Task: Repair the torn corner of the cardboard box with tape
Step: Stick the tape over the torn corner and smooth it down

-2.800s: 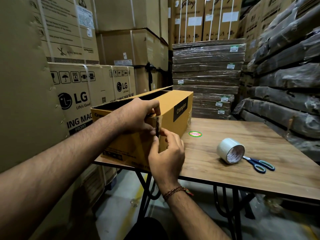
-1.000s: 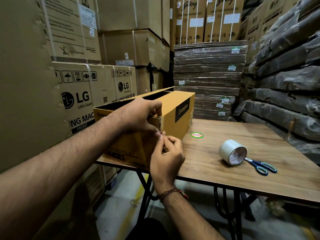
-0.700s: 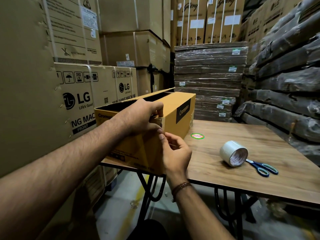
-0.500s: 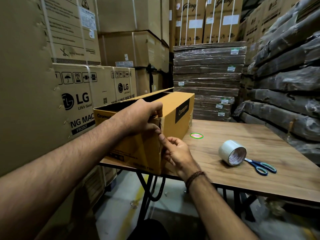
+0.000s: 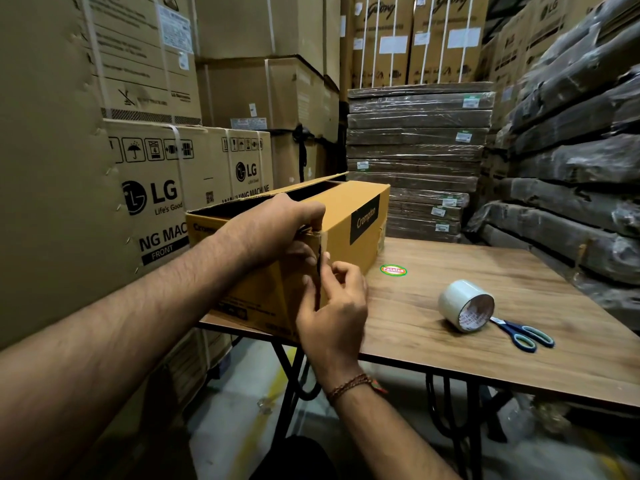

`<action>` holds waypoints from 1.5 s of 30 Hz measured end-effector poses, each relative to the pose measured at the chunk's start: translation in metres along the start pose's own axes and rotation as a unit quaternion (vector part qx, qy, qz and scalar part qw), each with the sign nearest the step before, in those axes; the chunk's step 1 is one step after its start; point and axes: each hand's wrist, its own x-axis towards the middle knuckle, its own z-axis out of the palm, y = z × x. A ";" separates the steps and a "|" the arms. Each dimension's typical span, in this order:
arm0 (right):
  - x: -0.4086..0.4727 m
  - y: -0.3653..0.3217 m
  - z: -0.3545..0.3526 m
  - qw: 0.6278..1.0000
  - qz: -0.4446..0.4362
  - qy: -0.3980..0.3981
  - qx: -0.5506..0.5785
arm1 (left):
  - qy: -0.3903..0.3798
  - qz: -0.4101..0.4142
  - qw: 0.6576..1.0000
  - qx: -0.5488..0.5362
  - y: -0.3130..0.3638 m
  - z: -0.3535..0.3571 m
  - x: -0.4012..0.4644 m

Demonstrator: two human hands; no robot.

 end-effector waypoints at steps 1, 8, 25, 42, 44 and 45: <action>-0.003 -0.003 0.001 1.000 -0.007 -0.012 -0.020 | -0.001 -0.001 1.000 -0.003 0.000 0.000 0.000; -0.012 -0.019 0.011 0.996 0.015 -0.023 -0.085 | 0.003 -0.003 1.000 -0.009 -0.002 0.003 -0.001; 0.009 -0.024 -0.002 0.997 0.068 0.032 -0.009 | -0.037 -0.046 0.997 -0.047 -0.002 -0.008 -0.001; 0.058 0.002 -0.037 0.970 0.198 0.020 0.140 | -0.057 -0.140 0.969 -0.193 -0.002 -0.015 0.002; 0.072 0.006 -0.048 0.968 0.217 0.036 0.122 | -0.028 -0.143 0.967 -0.211 0.000 -0.014 0.010; 0.079 0.007 -0.055 0.968 0.216 0.042 0.118 | -0.014 -0.150 0.965 -0.214 0.003 -0.014 0.015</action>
